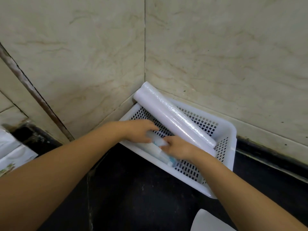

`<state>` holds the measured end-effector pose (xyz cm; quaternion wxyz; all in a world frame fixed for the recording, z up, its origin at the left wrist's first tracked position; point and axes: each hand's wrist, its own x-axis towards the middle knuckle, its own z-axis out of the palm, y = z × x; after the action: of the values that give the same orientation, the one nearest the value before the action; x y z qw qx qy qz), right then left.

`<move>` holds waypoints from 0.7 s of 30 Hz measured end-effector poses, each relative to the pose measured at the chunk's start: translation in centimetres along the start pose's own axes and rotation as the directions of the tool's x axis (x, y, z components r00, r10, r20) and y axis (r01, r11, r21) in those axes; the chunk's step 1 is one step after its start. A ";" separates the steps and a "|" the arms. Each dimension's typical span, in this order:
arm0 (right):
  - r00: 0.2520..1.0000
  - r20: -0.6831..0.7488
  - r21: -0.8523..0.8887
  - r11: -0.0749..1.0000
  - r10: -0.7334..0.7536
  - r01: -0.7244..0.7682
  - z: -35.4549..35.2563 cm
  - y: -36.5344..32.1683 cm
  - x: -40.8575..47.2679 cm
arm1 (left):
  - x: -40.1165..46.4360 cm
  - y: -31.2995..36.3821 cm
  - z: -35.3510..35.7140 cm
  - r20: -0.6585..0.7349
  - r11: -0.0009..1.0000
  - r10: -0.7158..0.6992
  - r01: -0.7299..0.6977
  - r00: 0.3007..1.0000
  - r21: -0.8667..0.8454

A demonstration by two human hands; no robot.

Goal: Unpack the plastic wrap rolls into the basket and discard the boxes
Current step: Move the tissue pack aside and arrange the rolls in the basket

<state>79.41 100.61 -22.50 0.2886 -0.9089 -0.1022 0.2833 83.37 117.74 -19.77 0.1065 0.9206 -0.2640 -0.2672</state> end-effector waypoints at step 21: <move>0.848 -0.504 -0.451 0.887 -0.162 -0.099 -1.9 1.1 -1.5 | 0.6 2.4 -0.7 -0.586 0.978 -0.170 0.062 0.792 -0.199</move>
<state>79.32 98.30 -21.24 0.0863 -0.9913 -0.0983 -0.0152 83.10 115.45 -18.65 0.2456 0.9597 -0.1358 0.0105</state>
